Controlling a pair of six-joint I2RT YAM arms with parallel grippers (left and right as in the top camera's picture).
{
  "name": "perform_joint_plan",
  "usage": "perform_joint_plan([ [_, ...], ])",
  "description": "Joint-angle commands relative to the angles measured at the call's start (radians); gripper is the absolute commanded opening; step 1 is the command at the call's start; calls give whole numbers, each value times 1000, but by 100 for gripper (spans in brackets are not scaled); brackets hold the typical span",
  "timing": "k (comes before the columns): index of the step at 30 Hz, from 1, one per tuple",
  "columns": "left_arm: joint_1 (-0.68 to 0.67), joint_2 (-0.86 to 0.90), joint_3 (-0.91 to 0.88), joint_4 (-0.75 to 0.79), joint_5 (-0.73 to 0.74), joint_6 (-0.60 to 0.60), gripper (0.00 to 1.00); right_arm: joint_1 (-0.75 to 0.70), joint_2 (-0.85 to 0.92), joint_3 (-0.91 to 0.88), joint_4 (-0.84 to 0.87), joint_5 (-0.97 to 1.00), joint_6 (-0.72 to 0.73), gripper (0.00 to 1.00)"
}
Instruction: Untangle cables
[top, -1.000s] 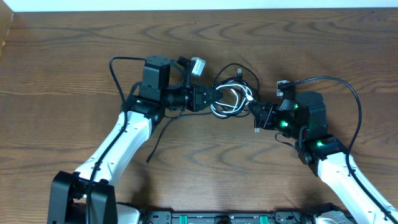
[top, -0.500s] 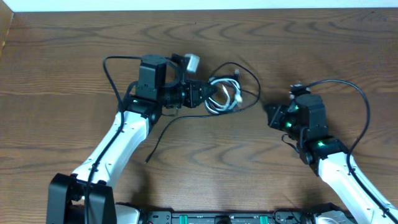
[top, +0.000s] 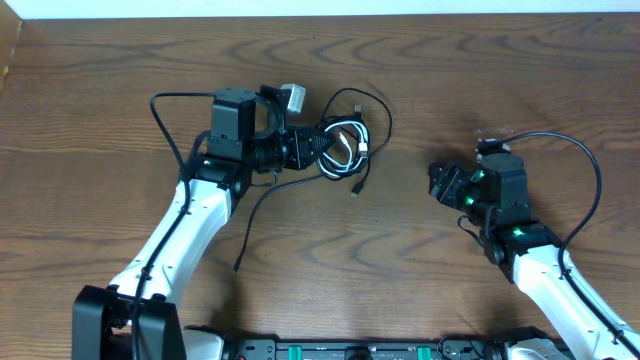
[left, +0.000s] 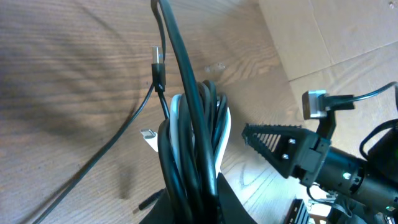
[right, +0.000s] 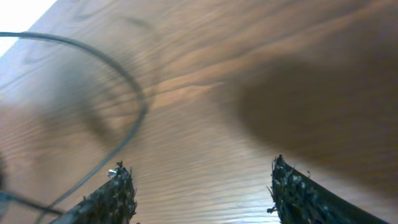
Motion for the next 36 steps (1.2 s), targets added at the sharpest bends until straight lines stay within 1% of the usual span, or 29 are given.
perform_joint_plan([
  [1, -1, -25, 15, -3, 12, 27, 9, -2, 2, -2, 43, -174, -6, 71],
  [3, -3, -25, 15, -3, 38, 71, 9, -2, 2, -2, 102, -293, -5, 72],
  [6, -16, -25, 15, -3, 47, 91, 9, -2, 2, -2, 217, -469, 7, 69],
  [8, -34, -25, 15, -3, 47, 121, 9, -2, 2, -2, 291, -544, 68, 68],
  [9, -45, -25, 15, -3, 47, 140, 9, -2, 2, -2, 321, -565, 121, 66],
  [11, -75, -25, 15, -3, 46, 190, 9, 1, 2, -2, 358, -587, 249, 66],
  [15, -129, -25, 15, -3, 43, 306, 9, 1, 2, -2, 380, -595, 409, 61],
  [18, -154, -25, 15, -3, 42, 338, 9, 6, 2, -2, 383, -611, 504, 58],
  [19, -167, -25, 15, -3, 31, 339, 9, 11, 2, -2, 391, -628, 547, 55],
  [23, -194, -25, 15, -3, -18, 339, 9, 23, 2, -2, 410, -635, 581, 53],
  [27, -231, -25, 15, -2, -18, 365, 9, 26, 2, -2, 410, -610, 591, 51],
  [30, -244, -25, 15, 2, -18, 365, 9, 26, 2, -2, 410, -608, 620, 44],
  [32, -247, -25, 15, 2, -17, 365, 9, 26, 2, -2, 404, -593, 620, 34],
  [36, -248, -26, 15, 6, 14, 365, 9, 26, 2, -2, 355, -534, 620, 21],
])
